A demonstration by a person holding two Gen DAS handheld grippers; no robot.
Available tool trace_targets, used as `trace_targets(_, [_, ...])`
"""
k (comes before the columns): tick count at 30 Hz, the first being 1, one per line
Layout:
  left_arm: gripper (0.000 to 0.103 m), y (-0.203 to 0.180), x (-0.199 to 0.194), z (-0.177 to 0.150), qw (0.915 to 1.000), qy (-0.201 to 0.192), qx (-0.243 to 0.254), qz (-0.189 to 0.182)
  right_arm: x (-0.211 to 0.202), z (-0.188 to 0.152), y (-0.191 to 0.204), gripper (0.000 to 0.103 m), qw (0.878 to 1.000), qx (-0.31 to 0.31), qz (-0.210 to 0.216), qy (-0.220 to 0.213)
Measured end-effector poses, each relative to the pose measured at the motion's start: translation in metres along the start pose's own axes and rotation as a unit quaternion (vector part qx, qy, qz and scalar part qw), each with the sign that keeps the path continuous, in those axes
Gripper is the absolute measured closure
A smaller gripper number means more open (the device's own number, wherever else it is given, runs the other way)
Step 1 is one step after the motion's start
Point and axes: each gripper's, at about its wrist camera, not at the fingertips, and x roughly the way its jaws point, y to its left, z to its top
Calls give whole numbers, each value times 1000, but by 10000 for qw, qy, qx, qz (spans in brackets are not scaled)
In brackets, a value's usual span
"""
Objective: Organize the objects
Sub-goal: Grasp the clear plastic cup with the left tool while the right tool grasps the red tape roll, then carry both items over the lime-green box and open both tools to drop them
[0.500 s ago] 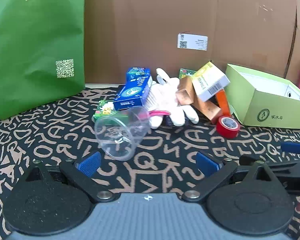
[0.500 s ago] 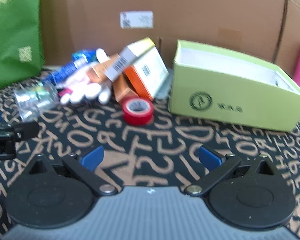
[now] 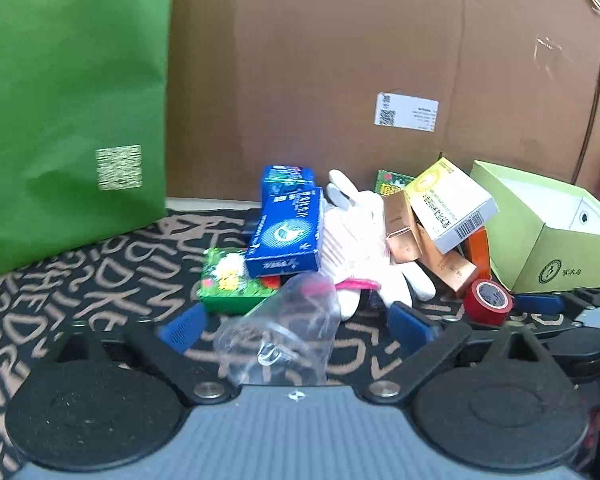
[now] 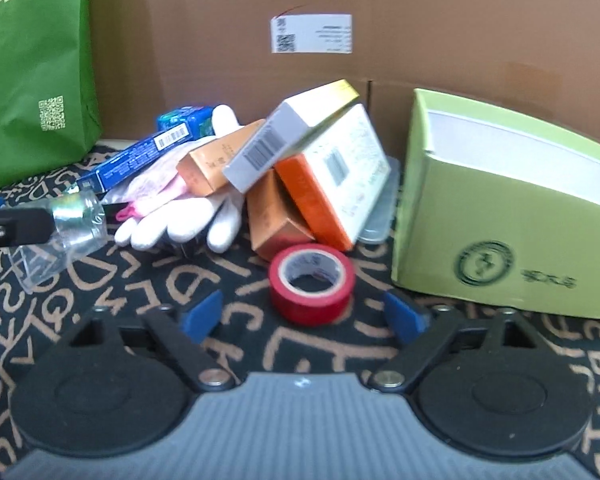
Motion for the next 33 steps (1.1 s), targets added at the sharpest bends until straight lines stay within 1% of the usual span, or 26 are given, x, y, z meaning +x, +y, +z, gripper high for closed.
trace_targets(2, [34,1,8,1,9999,107,18,-102,4,2,1,26,10000,2,92,-24])
trace_targets(3, [34,1,12,0,9997,178,2,-150,5,3,2,33,9999,-12,110,-38])
trace_targets(4, [32,2,13,-1,9997,166,-17,-170,5,3,3,43,9999,-20,89,-76])
trace_targets(5, [31,2,13,-2,9998,144,-27,-161,5,3,3,48,9999,-29,27,-100])
trace_targets(6, [30,1,13,-2,9998,140,-49,-151,4,3,3,57,9999,-29,-15,-121])
trace_targets(8, [30,1,13,-3,9997,145,-101,-152,1,1,0,57,9999,28,29,-147])
trace_targets(10, [35,-2,12,-3,9997,146,25,-200,-5,-2,-1,57,9997,82,130,-177])
trace_targets(11, [36,-4,9,-4,9996,141,92,-237,-8,-4,-1,57,9996,98,159,-205])
trace_targets(13, [46,-7,4,-5,9994,140,137,-297,-19,-8,-4,57,9992,165,225,-284])
trace_targets(16, [46,-15,-7,-4,9988,76,174,-462,-39,-13,-9,57,9981,273,260,-486])
trace_targets(20, [46,-33,-23,4,9973,-143,359,-622,-66,-10,-23,57,9960,356,144,-806])
trace_targets(23, [46,-52,-35,19,9934,-364,453,-987,-84,-5,-35,57,9936,369,18,-1070])
trace_targets(26, [46,-79,-39,40,9874,-600,654,-1312,-96,4,-53,57,9902,386,-241,-1317])
trace_targets(28, [46,-100,-34,57,9820,-713,746,-1579,-99,12,-69,57,9879,429,-429,-1426])
trace_targets(30, [46,-122,-20,74,9774,-679,708,-1871,-100,19,-86,57,9853,448,-655,-1509])
trace_targets(33, [46,-154,8,97,9722,-529,580,-2208,-96,32,-115,57,9827,528,-915,-1519])
